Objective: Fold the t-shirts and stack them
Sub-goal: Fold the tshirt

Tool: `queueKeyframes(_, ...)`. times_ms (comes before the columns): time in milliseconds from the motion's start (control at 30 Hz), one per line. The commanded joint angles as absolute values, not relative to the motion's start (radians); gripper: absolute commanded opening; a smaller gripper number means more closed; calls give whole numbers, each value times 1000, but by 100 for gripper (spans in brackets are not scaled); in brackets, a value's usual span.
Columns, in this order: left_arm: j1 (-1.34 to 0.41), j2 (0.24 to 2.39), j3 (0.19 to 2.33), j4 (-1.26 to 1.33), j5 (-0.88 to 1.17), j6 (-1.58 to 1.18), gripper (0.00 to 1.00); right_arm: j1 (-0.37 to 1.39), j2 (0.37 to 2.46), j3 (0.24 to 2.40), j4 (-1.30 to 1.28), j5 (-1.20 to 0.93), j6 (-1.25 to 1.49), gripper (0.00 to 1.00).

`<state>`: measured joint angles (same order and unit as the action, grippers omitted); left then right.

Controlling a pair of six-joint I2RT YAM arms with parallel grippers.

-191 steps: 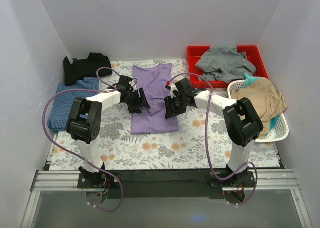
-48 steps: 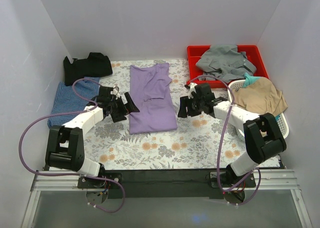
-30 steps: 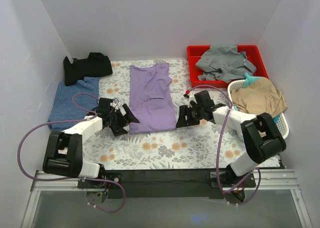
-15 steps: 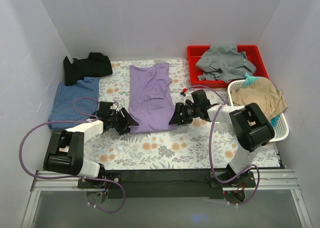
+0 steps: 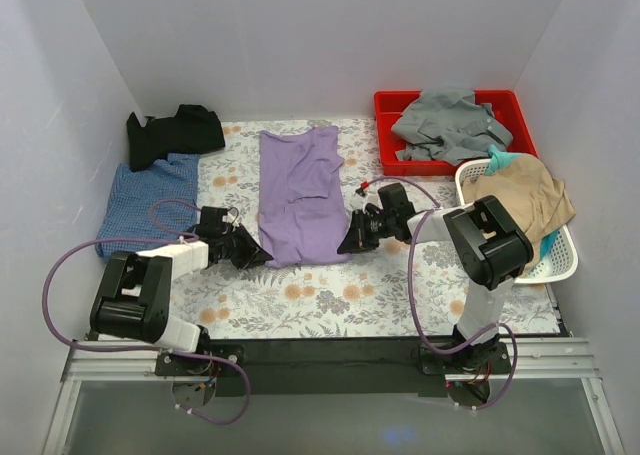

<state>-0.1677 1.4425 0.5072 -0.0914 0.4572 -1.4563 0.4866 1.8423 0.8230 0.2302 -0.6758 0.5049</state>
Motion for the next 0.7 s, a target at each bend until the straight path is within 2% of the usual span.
queueKeyframes(0, -175, 1514, 529, -115, 362, -1410, 0, 500, 1890, 827, 222, -672, 503, 10)
queueKeyframes(67, -175, 1537, 557, -117, 362, -1394, 0, 500, 1881, 816, 235, -672, 506, 1)
queueKeyframes(167, -175, 1534, 607, -179, 370, -1368, 0, 499, 1829, 792, 236, -646, 509, 1)
queueKeyframes(433, -175, 1321, 621, -422, 396, -1345, 0, 502, 1559, 617, 190, -595, 540, 1)
queueKeyframes(667, -216, 1226, 610, -550, 544, -1364, 0, 529, 1418, 572, 49, -568, 529, 1)
